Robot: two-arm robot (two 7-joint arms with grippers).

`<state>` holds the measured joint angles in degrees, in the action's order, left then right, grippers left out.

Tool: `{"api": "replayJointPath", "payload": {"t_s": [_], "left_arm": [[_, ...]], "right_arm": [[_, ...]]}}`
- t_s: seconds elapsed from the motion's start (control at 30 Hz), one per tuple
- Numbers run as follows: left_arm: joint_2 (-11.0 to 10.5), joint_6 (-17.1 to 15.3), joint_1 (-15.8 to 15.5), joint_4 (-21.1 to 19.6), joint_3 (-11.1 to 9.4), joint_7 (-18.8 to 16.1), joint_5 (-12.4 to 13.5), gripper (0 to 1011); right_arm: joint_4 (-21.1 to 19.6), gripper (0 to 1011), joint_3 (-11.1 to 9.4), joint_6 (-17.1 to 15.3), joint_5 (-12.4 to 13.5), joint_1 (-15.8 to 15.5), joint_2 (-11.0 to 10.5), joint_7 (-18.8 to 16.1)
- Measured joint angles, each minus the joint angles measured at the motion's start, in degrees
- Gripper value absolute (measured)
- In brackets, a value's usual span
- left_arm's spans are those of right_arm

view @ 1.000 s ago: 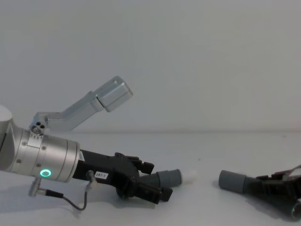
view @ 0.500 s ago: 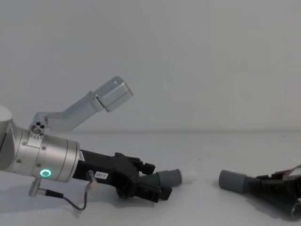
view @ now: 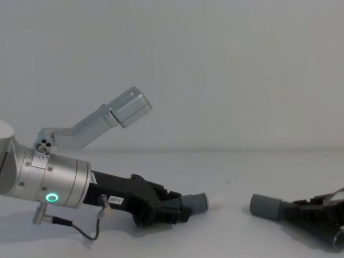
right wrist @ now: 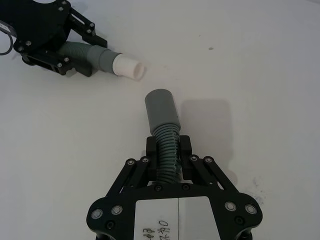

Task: Use both hands to pick up one end of the pipe from the table, align the ends, and insert them.

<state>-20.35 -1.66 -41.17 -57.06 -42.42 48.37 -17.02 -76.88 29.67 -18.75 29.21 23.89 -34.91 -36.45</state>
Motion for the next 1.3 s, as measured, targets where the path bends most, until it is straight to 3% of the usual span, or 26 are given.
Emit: {"api": "replayJointPath", "payload": {"t_s": [0.17,0.9,1.3], "left_arm": [[0.00,0.00,0.00,0.00,0.00,0.00,-0.01,345],[0.01,0.43,0.05,-0.10,0.06,-0.24,0.31,344],[-0.39,5.10,0.28,-1.15,0.69,-2.79,2.59,344]], "right_arm": [[0.00,256,0.00,0.00,0.00,0.00,0.00,0.00],[-0.63,256,0.12,0.26,-0.31,0.10,-0.40,0.48],[-5.02,256,-0.49,2.49,-3.08,-0.16,-2.94,2.67]]}}
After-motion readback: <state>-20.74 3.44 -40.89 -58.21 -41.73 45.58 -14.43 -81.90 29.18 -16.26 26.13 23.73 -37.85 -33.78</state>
